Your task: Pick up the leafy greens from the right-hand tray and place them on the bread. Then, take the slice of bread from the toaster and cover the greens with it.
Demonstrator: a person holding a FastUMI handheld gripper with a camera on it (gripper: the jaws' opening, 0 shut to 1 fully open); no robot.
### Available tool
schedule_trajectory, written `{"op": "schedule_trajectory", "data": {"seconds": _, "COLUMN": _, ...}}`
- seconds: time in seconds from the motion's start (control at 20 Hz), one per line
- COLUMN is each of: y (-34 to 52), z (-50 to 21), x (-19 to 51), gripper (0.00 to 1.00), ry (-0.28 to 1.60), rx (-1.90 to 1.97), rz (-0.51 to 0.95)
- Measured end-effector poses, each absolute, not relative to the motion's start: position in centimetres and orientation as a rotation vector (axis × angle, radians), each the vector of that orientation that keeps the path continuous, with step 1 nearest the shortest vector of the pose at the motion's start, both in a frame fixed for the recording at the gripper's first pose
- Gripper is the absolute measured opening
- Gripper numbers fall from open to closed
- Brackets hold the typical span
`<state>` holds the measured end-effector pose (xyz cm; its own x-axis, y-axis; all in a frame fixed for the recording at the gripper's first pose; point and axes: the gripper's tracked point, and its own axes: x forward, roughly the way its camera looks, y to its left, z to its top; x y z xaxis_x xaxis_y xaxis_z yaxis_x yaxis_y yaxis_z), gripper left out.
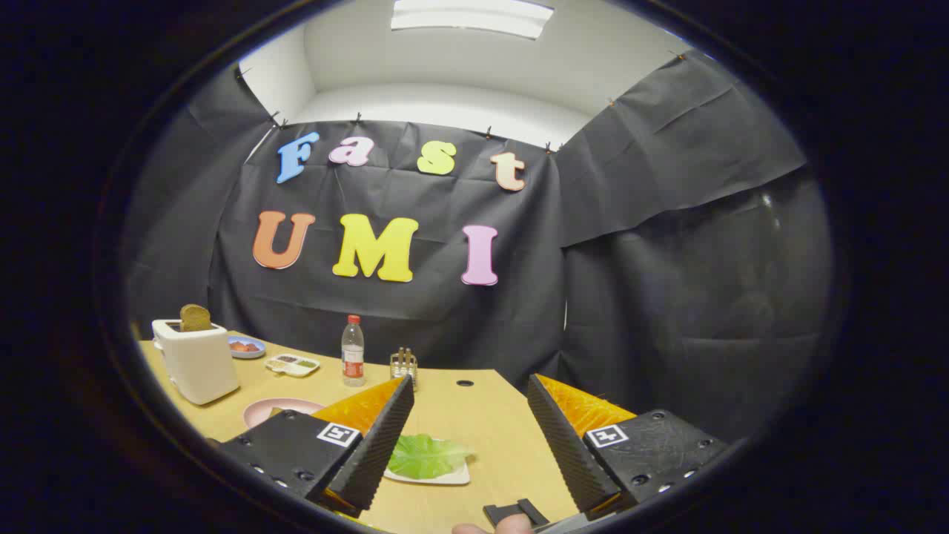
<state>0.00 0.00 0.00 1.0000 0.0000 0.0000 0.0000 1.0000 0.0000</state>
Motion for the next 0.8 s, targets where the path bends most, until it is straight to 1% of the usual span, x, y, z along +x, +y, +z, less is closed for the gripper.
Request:
{"op": "schedule_trajectory", "data": {"seconds": 0.4, "y": 0.20, "z": -0.09, "x": 0.56, "gripper": 0.95, "ry": 0.008, "rx": -0.015, "rz": -0.010}}
{"op": "schedule_trajectory", "data": {"seconds": 0.8, "y": 0.67, "z": -0.71, "x": 0.73, "gripper": 0.95, "ry": 0.048, "rx": 0.023, "rz": 0.017}}
